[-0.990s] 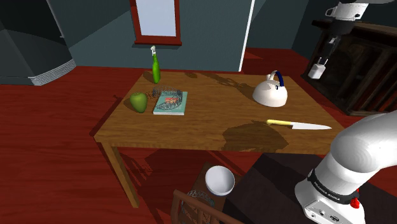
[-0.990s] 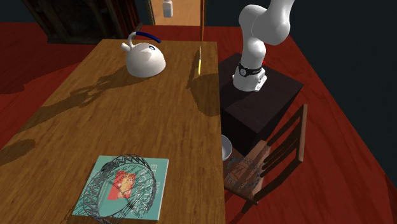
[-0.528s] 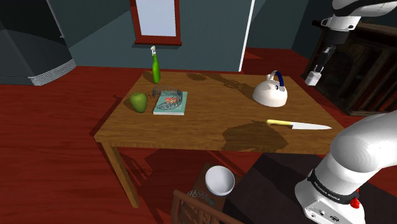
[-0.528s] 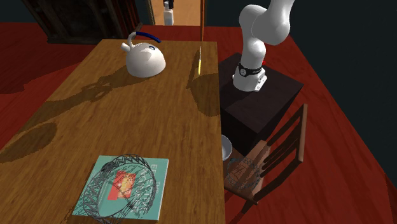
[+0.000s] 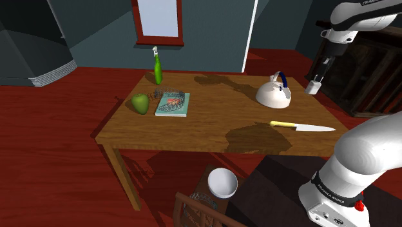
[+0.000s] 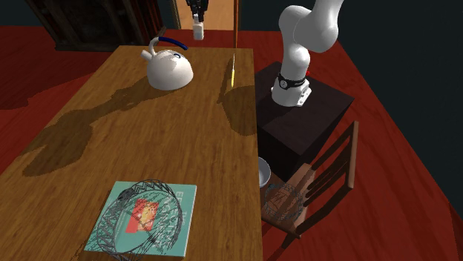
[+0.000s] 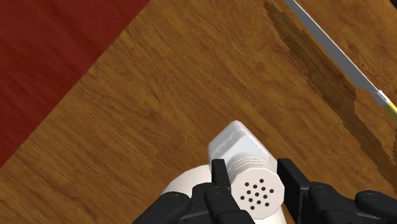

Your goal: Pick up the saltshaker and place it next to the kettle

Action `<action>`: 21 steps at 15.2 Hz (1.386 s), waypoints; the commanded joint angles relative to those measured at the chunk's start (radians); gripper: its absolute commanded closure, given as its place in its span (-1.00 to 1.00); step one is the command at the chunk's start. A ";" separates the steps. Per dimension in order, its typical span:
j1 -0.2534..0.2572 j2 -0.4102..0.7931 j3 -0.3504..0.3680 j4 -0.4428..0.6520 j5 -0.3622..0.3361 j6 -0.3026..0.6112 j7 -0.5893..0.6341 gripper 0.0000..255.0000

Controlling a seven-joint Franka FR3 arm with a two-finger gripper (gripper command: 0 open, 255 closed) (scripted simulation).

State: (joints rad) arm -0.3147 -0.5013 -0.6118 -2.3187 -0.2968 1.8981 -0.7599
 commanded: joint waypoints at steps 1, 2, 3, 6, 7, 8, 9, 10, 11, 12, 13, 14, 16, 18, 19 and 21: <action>0.000 0.005 -0.006 -0.022 -0.003 0.027 0.001 1.00; -0.001 0.008 -0.010 -0.033 -0.004 0.041 0.001 1.00; -0.001 0.011 -0.014 -0.044 -0.006 0.056 0.001 1.00; -0.001 0.023 -0.026 -0.075 -0.009 0.098 0.000 1.00; -0.001 0.028 -0.030 -0.085 -0.010 0.113 0.000 1.00; 0.000 0.033 -0.035 -0.095 -0.011 0.128 -0.001 1.00; 0.000 0.038 -0.039 -0.104 -0.012 0.142 -0.001 1.00; 0.000 0.043 -0.044 -0.114 -0.013 0.157 -0.002 1.00; 0.001 0.049 -0.048 -0.123 -0.013 0.172 -0.003 1.00; 0.002 0.055 -0.053 -0.132 -0.014 0.187 -0.004 1.00; 0.003 0.062 -0.058 -0.141 -0.014 0.202 -0.005 1.00; 0.003 0.068 -0.063 -0.150 -0.014 0.217 -0.006 1.00; 0.006 0.083 -0.073 -0.167 -0.014 0.248 -0.008 1.00; 0.008 0.099 -0.083 -0.183 -0.013 0.280 -0.012 1.00; 0.010 0.108 -0.088 -0.190 -0.012 0.296 -0.013 1.00; 0.013 0.120 -0.096 -0.201 -0.010 0.319 -0.016 1.00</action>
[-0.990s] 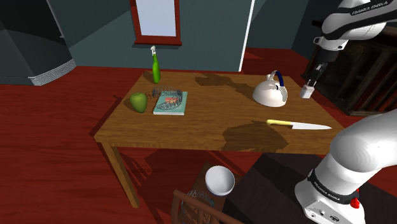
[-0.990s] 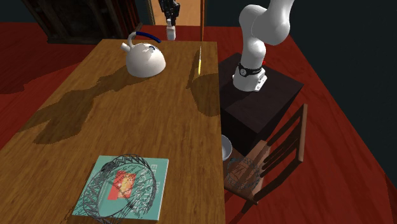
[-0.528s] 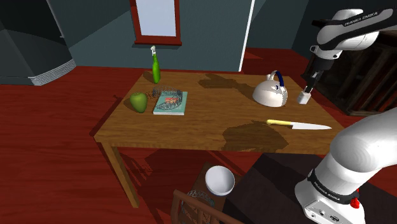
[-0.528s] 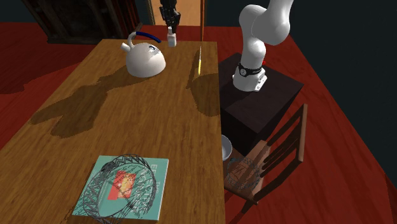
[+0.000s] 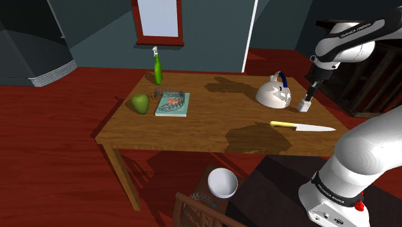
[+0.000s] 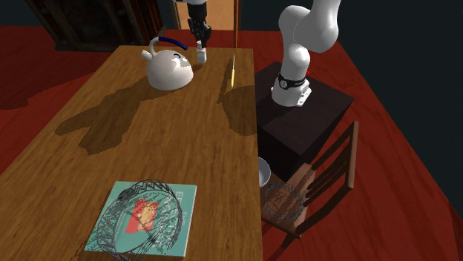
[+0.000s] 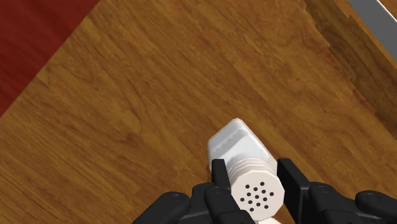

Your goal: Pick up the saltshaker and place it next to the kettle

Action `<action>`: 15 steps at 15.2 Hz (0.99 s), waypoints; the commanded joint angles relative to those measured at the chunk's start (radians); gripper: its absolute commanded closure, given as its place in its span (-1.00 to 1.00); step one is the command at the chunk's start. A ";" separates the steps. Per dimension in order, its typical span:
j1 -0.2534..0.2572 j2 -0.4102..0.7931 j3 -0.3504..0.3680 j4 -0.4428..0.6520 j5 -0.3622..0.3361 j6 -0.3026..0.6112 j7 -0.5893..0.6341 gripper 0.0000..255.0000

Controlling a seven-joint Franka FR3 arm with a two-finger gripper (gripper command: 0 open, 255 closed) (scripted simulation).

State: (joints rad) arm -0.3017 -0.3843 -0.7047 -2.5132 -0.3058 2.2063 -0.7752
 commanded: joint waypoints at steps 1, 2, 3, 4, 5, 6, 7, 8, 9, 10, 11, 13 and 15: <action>0.000 0.003 -0.003 -0.006 -0.001 0.010 -0.001 1.00; 0.000 0.003 -0.003 -0.006 -0.001 0.010 -0.001 1.00; 0.000 0.003 -0.003 -0.006 -0.001 0.010 -0.001 1.00; 0.000 0.003 -0.003 -0.006 -0.001 0.010 -0.001 1.00; 0.000 0.003 -0.003 -0.006 -0.001 0.010 -0.001 1.00; 0.000 0.003 -0.003 -0.006 -0.001 0.010 -0.001 1.00; 0.000 0.003 -0.003 -0.006 -0.001 0.010 -0.001 1.00; 0.000 0.003 -0.003 -0.006 -0.001 0.010 -0.001 -1.00; 0.000 0.003 -0.003 -0.006 -0.001 0.010 -0.001 -1.00; 0.000 0.003 -0.003 -0.006 -0.001 0.010 -0.001 -1.00; 0.000 0.003 -0.003 -0.006 -0.001 0.010 -0.001 -1.00; 0.000 0.003 -0.003 -0.006 -0.001 0.010 -0.001 -1.00; -0.008 -0.040 0.023 0.032 -0.006 -0.069 0.008 -1.00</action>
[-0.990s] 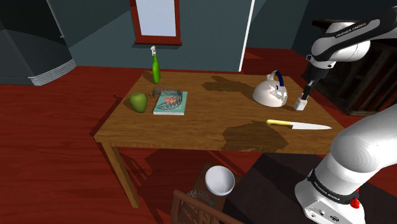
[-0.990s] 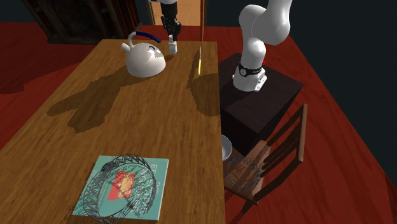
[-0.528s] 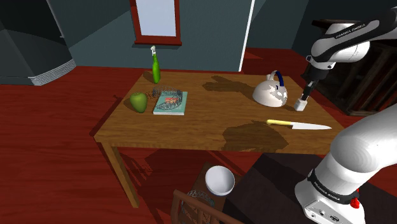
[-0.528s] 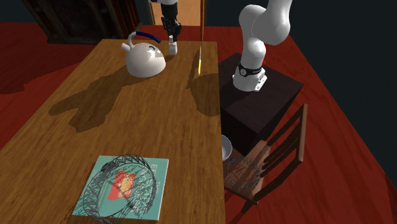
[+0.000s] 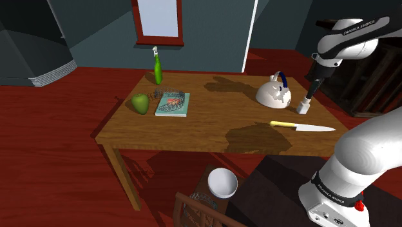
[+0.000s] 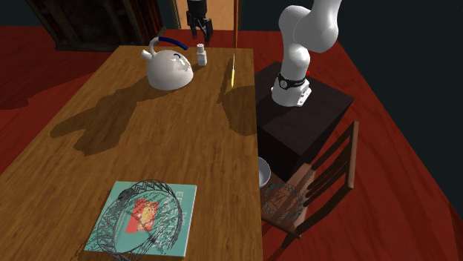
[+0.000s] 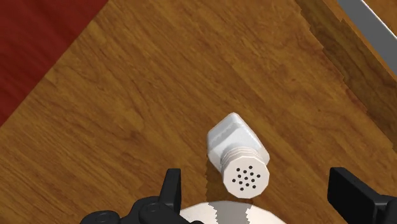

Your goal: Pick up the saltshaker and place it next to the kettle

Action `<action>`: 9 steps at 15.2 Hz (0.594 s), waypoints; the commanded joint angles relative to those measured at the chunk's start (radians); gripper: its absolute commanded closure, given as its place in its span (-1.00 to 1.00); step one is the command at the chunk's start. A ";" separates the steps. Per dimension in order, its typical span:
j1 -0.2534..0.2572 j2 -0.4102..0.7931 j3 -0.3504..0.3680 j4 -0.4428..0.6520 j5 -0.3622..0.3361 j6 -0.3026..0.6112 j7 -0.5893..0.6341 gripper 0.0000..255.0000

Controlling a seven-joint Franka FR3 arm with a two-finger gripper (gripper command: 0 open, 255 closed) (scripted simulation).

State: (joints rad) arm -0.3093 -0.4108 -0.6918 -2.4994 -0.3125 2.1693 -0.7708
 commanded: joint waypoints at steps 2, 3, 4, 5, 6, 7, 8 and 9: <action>-0.005 -0.045 0.033 0.056 0.001 -0.101 0.009 -1.00; -0.005 -0.045 0.033 0.056 0.001 -0.101 0.009 -1.00; -0.005 -0.045 0.033 0.056 0.001 -0.101 0.009 -1.00; -0.005 -0.045 0.033 0.056 0.001 -0.101 0.009 -1.00; -0.005 -0.045 0.033 0.056 0.001 -0.101 0.009 -1.00; -0.005 -0.045 0.033 0.056 0.001 -0.101 0.009 -1.00; -0.005 -0.045 0.033 0.056 0.001 -0.101 0.009 -1.00; -0.005 -0.045 0.033 0.056 0.001 -0.101 0.009 -1.00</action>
State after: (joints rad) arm -0.3146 -0.4552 -0.6591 -2.4437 -0.3115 2.0692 -0.7616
